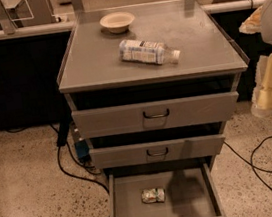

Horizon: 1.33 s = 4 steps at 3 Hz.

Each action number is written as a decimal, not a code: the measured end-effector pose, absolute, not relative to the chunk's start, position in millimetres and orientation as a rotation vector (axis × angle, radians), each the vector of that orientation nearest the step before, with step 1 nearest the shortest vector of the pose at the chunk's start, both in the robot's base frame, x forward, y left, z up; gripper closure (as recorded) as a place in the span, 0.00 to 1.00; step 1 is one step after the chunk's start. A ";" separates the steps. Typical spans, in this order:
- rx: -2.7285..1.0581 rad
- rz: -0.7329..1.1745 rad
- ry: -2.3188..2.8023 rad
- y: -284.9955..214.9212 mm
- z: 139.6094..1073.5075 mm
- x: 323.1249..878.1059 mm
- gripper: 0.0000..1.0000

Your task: Pick 7up can from bottom drawer and place on counter

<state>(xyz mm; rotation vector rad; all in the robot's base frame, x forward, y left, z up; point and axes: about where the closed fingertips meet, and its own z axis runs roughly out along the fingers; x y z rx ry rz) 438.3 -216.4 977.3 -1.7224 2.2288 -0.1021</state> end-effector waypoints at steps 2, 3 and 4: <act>-1.728 -0.071 2.224 -210.9 958.6 434.7 0.00; -1.719 -0.011 2.226 -201.9 913.5 425.8 0.00; -1.703 0.017 2.237 -196.5 865.3 419.1 0.00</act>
Offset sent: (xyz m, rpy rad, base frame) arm -0.0097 0.0136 -0.0561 0.0464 0.0537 0.0241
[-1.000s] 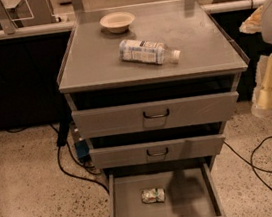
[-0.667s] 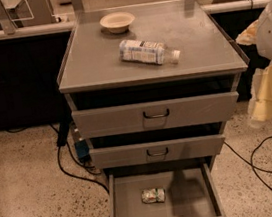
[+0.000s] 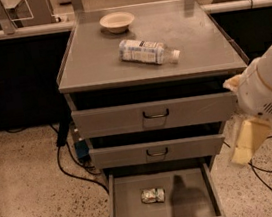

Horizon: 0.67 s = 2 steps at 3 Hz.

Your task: Pick 7up can from bottom drawer and place on counter

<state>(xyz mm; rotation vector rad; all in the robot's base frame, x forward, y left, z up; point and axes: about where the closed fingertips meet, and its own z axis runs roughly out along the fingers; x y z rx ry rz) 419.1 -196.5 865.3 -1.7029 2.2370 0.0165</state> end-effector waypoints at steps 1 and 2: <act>-1.682 0.070 2.256 -189.5 795.1 413.7 0.00; -1.652 0.138 2.297 -188.9 714.0 409.9 0.00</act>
Offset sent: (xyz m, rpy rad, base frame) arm -0.0129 0.0130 -0.2134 0.0748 0.1079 -0.0485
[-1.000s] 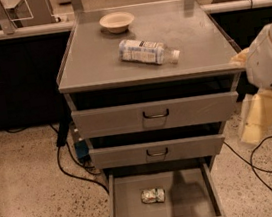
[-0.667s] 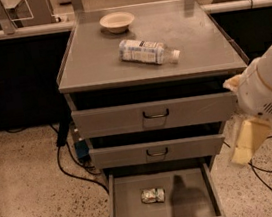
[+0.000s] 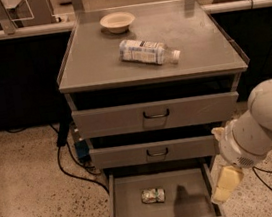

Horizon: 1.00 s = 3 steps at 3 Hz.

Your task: Pick 7up can from bottom drawer and place on counter

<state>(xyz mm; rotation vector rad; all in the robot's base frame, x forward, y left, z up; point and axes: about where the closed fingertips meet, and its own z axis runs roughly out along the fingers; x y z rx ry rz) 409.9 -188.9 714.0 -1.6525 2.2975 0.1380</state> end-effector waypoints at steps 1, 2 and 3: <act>-1.627 0.189 2.321 -191.9 675.4 411.0 0.00; -1.627 0.189 2.321 -191.8 675.2 411.1 0.00; -1.645 0.175 2.312 -186.7 661.8 414.9 0.00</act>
Offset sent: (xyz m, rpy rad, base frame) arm 0.0004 -0.0031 -0.0317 0.0207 0.0248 -0.0154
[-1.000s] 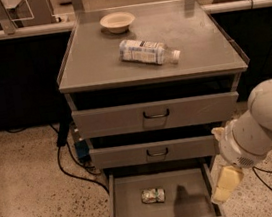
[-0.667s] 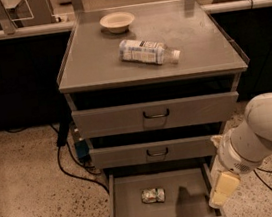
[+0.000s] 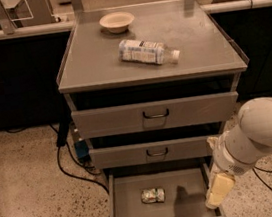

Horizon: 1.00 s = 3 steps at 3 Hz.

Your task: Pick 7up can from bottom drawer and place on counter

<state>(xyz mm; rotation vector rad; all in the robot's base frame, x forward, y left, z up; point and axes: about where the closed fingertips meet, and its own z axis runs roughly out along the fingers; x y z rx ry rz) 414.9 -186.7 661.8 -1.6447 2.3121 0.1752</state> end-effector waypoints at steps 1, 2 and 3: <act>-1.636 0.210 2.327 -172.3 617.7 413.6 0.00; -1.615 0.248 2.351 -162.7 561.4 410.5 0.00; -1.610 0.269 2.388 -158.0 505.3 406.5 0.00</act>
Offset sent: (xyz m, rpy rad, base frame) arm -0.0064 0.0356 -0.1733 0.0573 0.0792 -0.0485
